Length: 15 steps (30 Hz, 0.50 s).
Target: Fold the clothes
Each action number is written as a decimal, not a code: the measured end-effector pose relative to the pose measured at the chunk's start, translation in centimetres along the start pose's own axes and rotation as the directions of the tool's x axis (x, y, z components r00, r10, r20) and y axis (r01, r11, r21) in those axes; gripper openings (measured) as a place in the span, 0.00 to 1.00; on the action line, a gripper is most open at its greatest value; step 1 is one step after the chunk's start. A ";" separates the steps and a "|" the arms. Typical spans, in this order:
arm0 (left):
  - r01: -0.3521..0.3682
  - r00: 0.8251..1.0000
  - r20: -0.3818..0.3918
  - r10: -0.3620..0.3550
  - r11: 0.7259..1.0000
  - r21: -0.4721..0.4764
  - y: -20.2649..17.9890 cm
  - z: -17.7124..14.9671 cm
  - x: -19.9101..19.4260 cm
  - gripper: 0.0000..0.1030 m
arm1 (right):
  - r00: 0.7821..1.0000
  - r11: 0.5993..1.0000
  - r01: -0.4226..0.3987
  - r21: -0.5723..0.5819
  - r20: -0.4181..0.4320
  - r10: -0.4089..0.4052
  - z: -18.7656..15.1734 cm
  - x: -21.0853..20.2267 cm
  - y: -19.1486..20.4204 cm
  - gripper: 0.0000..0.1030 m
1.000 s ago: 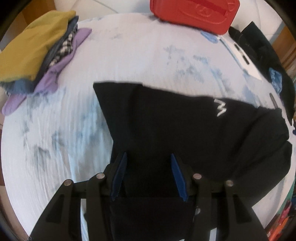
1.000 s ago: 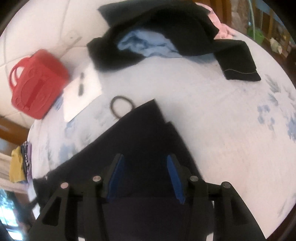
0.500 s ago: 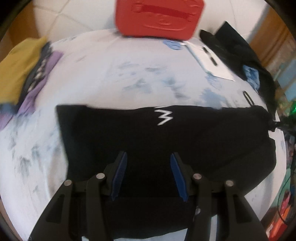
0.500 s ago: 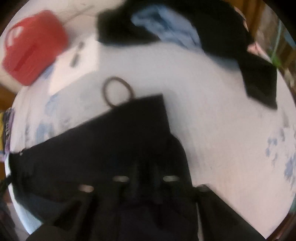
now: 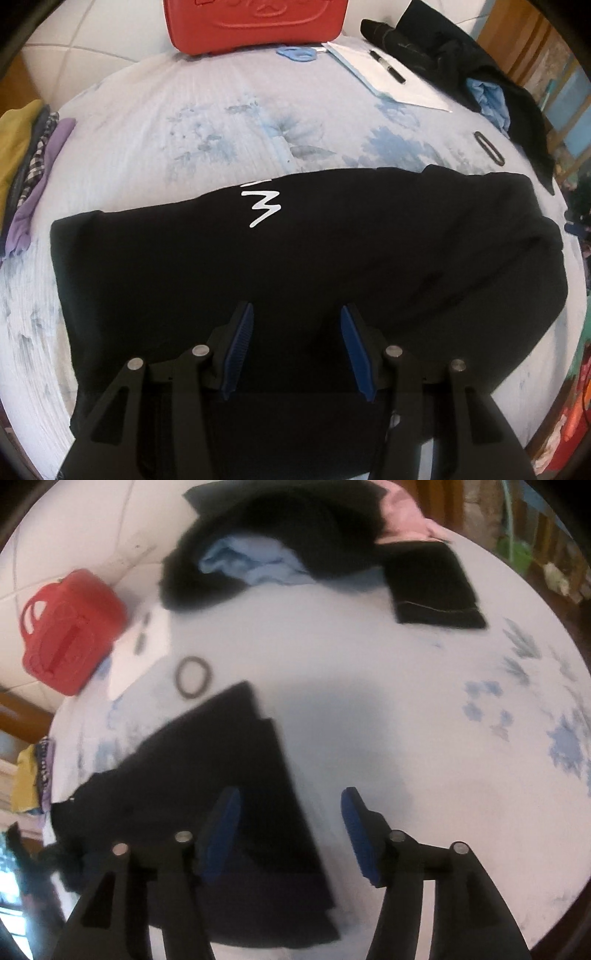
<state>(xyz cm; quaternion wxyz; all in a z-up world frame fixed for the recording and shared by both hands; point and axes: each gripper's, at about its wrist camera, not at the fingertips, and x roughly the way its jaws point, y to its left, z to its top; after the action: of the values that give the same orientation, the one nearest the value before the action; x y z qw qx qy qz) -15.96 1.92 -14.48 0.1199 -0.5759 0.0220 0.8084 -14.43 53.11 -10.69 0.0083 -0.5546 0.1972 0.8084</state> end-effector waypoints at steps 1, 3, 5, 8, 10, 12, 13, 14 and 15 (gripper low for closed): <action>-0.001 1.000 0.001 0.001 1.000 -0.003 0.0 0.0 0.1 0.47 | 1.000 1.000 -0.006 -0.003 -0.002 0.006 0.4 0.3 0.4 0.59; -0.003 1.000 0.002 0.003 1.000 -0.008 0.0 0.0 0.2 0.47 | 1.000 1.000 -0.013 -0.015 -0.023 0.013 1.4 1.3 1.7 0.59; -0.014 1.000 -0.002 0.014 1.000 -0.008 0.2 -0.2 0.5 0.47 | 0.997 0.999 0.001 -0.041 -0.073 -0.004 1.8 2.7 3.2 0.60; -0.023 1.000 0.001 0.023 1.000 -0.006 0.3 0.0 0.4 0.45 | 0.973 0.987 0.087 -0.137 -0.203 -0.114 1.5 5.7 5.1 0.49; -0.024 1.000 0.005 0.024 1.000 -0.020 0.5 0.1 -0.1 0.33 | 0.966 0.951 0.139 -0.278 -0.173 -0.192 1.1 6.0 7.3 0.04; -0.019 1.000 0.019 0.020 0.999 -0.041 1.1 -0.1 -0.9 0.33 | 0.986 0.936 0.150 -0.319 -0.026 -0.167 1.3 2.8 8.4 0.05; -0.015 1.000 0.020 0.016 0.999 -0.047 1.4 -0.2 -1.2 0.33 | 0.987 0.932 0.159 -0.327 0.062 -0.146 1.3 0.8 8.6 0.05; -0.006 1.000 0.016 0.006 0.999 -0.051 1.7 -0.6 -1.6 0.33 | 0.984 0.931 0.164 -0.327 0.120 -0.131 1.3 -0.8 8.5 0.09; 0.004 1.000 0.013 -0.003 0.999 -0.054 1.9 -1.0 -2.0 0.33 | 0.986 0.938 0.160 -0.308 0.095 -0.137 1.1 -0.9 7.5 0.13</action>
<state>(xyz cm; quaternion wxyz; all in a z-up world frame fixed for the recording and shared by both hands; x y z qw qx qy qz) -14.86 -0.40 -13.17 0.1059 -0.5739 -0.0019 0.8121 -16.79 46.70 -7.17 -0.0121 -0.5327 0.0230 0.8459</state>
